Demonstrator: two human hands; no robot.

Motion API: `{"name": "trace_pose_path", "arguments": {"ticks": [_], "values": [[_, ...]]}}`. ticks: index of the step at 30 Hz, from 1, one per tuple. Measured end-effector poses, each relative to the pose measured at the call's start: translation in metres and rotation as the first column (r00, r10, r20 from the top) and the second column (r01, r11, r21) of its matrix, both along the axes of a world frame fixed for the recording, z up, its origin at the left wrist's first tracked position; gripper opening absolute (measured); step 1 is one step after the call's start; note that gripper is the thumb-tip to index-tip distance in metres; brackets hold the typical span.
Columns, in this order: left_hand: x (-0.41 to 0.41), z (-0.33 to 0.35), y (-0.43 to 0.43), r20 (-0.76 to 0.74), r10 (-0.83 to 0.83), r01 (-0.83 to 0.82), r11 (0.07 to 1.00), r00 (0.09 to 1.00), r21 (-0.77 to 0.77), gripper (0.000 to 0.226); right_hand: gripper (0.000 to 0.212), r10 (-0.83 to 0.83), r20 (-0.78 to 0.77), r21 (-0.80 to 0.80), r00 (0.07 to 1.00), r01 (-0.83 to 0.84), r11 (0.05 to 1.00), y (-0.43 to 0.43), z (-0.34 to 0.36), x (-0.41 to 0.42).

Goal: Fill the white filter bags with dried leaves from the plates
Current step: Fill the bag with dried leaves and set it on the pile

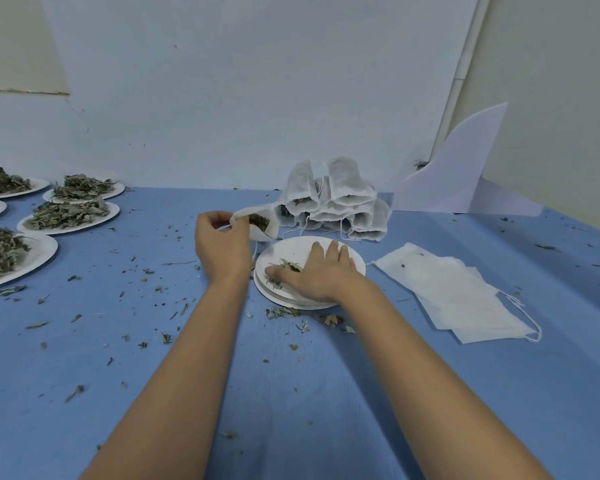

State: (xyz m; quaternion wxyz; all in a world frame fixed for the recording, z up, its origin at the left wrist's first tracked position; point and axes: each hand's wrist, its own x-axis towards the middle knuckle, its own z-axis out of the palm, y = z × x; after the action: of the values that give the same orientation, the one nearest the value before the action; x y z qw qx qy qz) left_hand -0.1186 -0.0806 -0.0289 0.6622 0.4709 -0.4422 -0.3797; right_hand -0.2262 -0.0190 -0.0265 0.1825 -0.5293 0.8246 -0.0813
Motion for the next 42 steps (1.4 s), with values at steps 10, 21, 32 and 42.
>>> {"name": "trace_pose_path", "arguments": {"ticks": [10, 21, 32, 42], "values": [[-0.001, 0.001, 0.000, 0.002, 0.009, -0.009, 0.999, 1.000, -0.031, 0.010, 0.039, 0.003, -0.022, -0.396, 1.000, -0.012, 0.918, -0.012, -0.011, -0.004], [-0.005, 0.000, 0.001, -0.025, -0.085, 0.085, 0.996, 0.996, -0.006, 0.015, 0.037, 0.075, 0.167, -0.605, 0.983, 0.042, 0.795, 0.000, 0.006, -0.029], [-0.007, -0.002, 0.002, 0.010, -0.097, 0.097, 0.995, 0.995, 0.012, 0.011, 0.045, -0.040, -0.208, -0.382, 0.977, -0.044, 0.923, 0.001, 0.000, -0.010], [-0.007, -0.003, 0.003, 0.000, -0.131, 0.131, 0.991, 0.991, 0.037, 0.011, 0.022, 0.014, -0.248, -0.418, 0.969, -0.120, 0.901, -0.006, -0.008, -0.011]]}}
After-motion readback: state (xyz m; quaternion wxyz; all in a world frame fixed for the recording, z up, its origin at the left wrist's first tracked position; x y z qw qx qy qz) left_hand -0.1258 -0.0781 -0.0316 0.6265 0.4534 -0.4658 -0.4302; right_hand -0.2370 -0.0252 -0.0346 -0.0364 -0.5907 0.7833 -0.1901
